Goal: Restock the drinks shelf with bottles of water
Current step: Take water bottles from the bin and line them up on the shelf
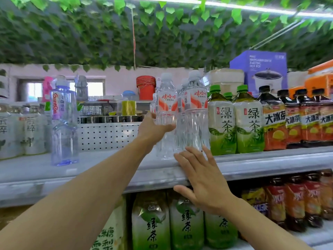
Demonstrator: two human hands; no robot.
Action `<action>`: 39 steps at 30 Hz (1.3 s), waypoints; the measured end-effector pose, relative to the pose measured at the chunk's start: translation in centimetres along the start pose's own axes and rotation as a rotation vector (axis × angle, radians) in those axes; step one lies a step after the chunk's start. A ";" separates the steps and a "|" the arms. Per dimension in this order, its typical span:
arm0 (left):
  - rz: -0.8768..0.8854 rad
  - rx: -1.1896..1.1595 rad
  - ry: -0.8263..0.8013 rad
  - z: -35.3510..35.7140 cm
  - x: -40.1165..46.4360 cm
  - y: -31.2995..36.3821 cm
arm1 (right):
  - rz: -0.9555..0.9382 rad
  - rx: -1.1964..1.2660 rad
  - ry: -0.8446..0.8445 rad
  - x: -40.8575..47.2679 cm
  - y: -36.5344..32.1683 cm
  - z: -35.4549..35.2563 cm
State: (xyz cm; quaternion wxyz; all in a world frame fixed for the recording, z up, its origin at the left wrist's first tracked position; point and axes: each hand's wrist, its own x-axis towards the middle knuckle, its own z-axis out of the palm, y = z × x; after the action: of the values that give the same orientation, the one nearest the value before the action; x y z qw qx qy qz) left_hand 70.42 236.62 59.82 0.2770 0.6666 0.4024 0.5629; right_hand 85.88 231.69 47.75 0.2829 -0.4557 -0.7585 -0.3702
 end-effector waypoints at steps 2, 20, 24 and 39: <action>0.001 0.012 0.005 0.3 0.3 -0.4 | -0.005 -0.013 0.017 0.0 -0.1 0.0; -0.096 0.065 -0.177 0.6 1.8 -2.6 | -0.002 -0.032 0.007 0.0 -0.1 0.1; -0.079 0.100 -0.138 1.0 2.3 -3.0 | -0.004 -0.047 0.009 0.0 -0.2 0.2; -0.064 0.150 -0.078 1.4 2.3 -3.7 | -0.003 -0.033 0.007 0.0 -0.2 0.2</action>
State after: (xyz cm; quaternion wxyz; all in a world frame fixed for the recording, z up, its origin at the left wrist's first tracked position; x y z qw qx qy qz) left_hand 71.05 240.65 57.66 0.2595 0.6938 0.4535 0.4956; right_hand 85.71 231.77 47.58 0.2775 -0.4576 -0.7520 -0.3848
